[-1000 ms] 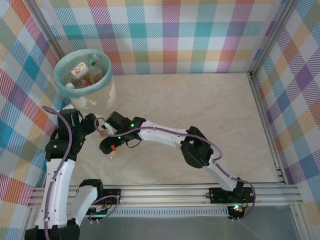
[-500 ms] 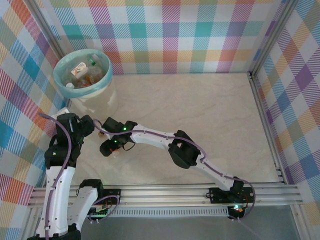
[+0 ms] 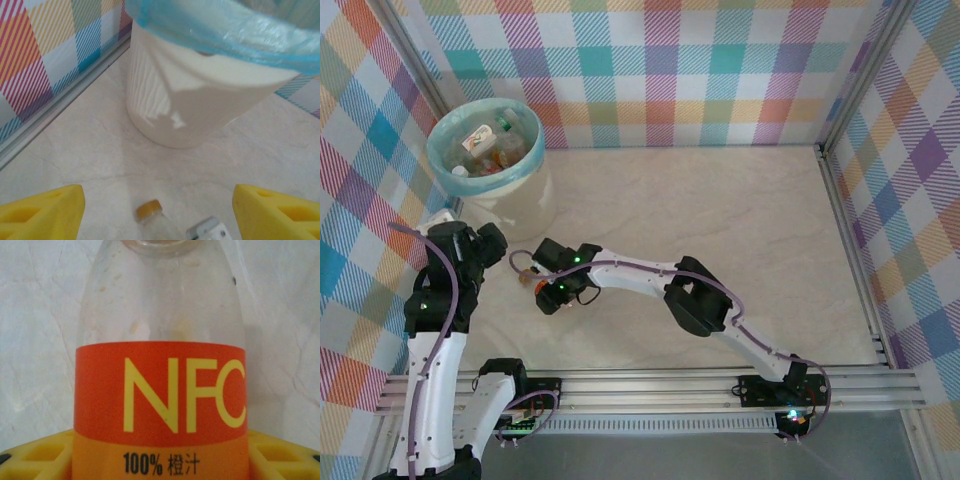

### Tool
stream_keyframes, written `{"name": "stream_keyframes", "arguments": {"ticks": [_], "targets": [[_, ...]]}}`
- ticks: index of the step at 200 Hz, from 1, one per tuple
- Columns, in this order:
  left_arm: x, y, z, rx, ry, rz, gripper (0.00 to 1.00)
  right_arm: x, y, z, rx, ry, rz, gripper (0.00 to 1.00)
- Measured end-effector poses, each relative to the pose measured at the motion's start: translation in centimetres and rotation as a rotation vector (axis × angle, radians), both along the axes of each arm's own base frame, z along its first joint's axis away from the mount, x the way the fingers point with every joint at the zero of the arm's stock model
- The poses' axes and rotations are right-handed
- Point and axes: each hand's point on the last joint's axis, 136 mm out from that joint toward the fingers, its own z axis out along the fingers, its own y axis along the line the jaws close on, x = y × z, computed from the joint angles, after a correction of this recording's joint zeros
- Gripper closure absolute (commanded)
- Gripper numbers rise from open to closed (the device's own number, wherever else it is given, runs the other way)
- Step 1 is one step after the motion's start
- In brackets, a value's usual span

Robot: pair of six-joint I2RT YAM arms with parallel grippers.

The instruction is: Put the plastic bottles in the bin

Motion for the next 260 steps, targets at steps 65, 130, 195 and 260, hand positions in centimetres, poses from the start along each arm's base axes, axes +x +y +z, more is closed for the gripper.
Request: {"name": "stream_keyframes", "arguments": {"ticks": [65, 130, 195, 260], "targets": [[1.1, -1.1, 4.3, -0.032, -0.080, -0.060, 0.23, -1.8, -5.6, 6.7, 0.111, -0.041, -0.013, 0.44], [3.4, -5.7, 8.7, -0.160, -0.202, -0.298, 0.23, -0.8, -11.4, 11.8, 0.224, -0.102, -0.082, 0.46], [6.5, -13.3, 9.2, -0.364, -0.217, -0.611, 0.23, 5.5, -16.7, 18.4, 0.395, -0.240, -0.240, 0.46], [7.0, -22.4, 6.7, -0.494, -0.088, -0.913, 0.26, 5.2, -16.7, 24.4, 0.598, -0.343, -0.200, 0.46]]}}
